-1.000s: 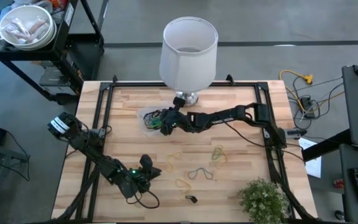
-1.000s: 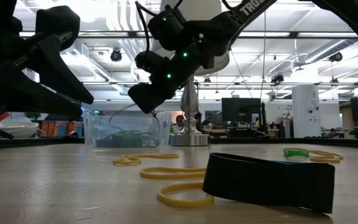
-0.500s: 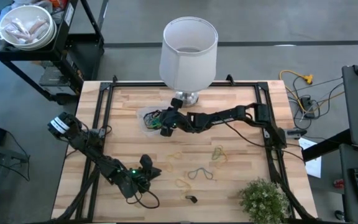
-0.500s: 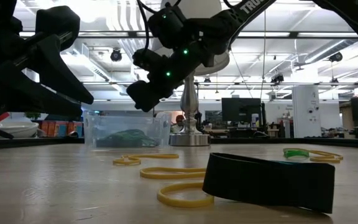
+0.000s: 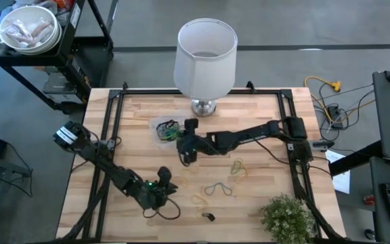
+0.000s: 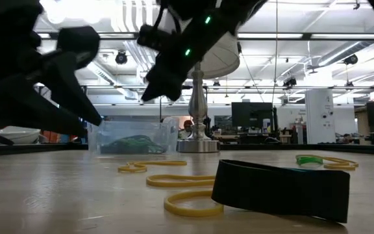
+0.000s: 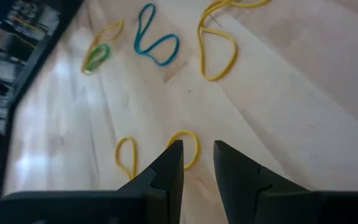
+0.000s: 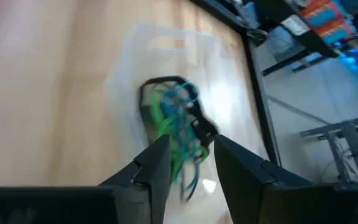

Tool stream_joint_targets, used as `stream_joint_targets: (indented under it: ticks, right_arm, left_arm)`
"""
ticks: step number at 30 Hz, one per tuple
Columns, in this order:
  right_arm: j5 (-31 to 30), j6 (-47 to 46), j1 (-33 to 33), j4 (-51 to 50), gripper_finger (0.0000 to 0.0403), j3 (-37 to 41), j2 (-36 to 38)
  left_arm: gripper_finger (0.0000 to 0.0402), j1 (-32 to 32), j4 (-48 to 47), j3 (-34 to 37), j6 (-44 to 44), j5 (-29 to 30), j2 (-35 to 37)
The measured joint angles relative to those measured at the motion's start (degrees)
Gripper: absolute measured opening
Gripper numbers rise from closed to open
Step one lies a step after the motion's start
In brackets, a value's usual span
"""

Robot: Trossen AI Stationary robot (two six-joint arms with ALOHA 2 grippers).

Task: Pick and place rubber bands into bin
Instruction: Put the yellow rubber band into the transparent bin

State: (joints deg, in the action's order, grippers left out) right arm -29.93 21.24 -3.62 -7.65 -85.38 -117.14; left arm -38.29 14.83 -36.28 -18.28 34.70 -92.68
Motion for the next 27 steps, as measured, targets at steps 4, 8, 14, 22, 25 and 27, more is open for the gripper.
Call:
stream_joint_targets:
  ticks: [4,8,14,22,25,27]
  right_arm:
    - [0.2,-3.5,-3.1,-9.4,0.0112,0.0,4.6]
    - [0.2,-9.9,-6.0,-18.8,0.0106,0.1,9.4]
    - [0.1,-20.4,-11.0,-28.3,0.0099,1.0,14.9]
    - [0.0,-23.9,-18.1,-29.9,0.0093,2.8,16.7]
    - [0.0,-24.8,-20.4,-29.9,0.0093,3.1,16.7]
    - [-0.1,-25.7,-21.7,-29.9,0.0092,3.4,16.7]
  left_arm:
    - [0.0073,3.8,0.0,-0.2,1.2,-6.2,0.0]
    - [0.0073,8.6,-0.3,-0.2,4.7,-13.5,0.0]
    - [0.0073,13.3,-0.3,-1.6,6.0,-19.7,0.0]
    - [0.0073,14.3,-1.1,-2.4,5.5,-21.4,0.0]
    - [0.0073,16.1,-1.5,-2.4,5.5,-27.9,0.0]
    - [0.0073,16.9,-2.0,-2.4,5.6,-30.2,0.0]
